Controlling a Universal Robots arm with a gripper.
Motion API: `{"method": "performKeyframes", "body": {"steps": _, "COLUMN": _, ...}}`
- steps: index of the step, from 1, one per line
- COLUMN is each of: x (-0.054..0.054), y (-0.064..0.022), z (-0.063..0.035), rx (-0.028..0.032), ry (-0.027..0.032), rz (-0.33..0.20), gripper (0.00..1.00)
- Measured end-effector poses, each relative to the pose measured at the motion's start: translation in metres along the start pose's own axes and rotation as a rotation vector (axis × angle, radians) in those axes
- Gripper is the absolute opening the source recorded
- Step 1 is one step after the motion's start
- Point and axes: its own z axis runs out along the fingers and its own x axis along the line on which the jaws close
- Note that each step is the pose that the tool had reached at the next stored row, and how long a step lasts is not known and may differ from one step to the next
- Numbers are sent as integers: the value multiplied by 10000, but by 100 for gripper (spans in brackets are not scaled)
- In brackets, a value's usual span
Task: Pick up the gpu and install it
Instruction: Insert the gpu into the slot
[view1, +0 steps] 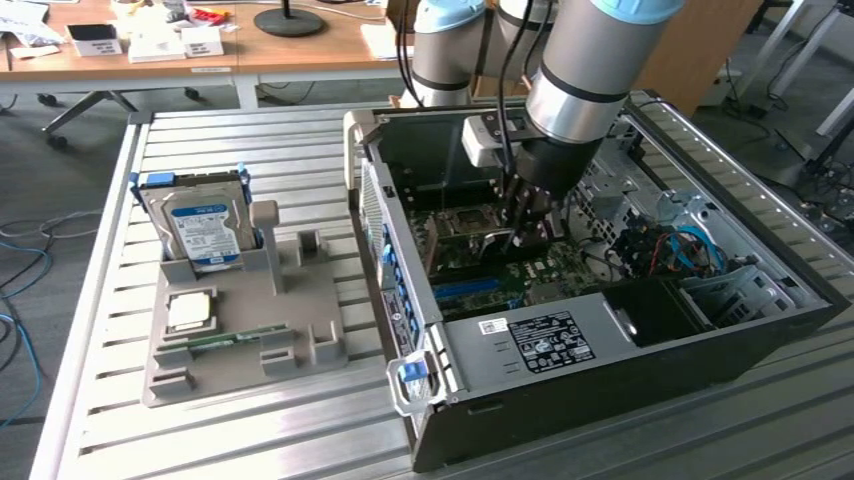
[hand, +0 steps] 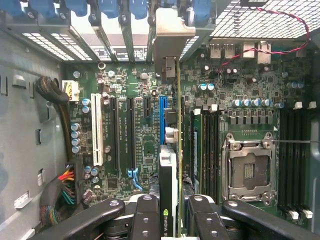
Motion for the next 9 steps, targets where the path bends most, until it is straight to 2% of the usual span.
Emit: {"method": "performKeyframes", "body": {"steps": 9, "x": 2, "y": 16, "z": 13, "rx": 0, "ry": 0, "rz": -1, "gripper": 27}}
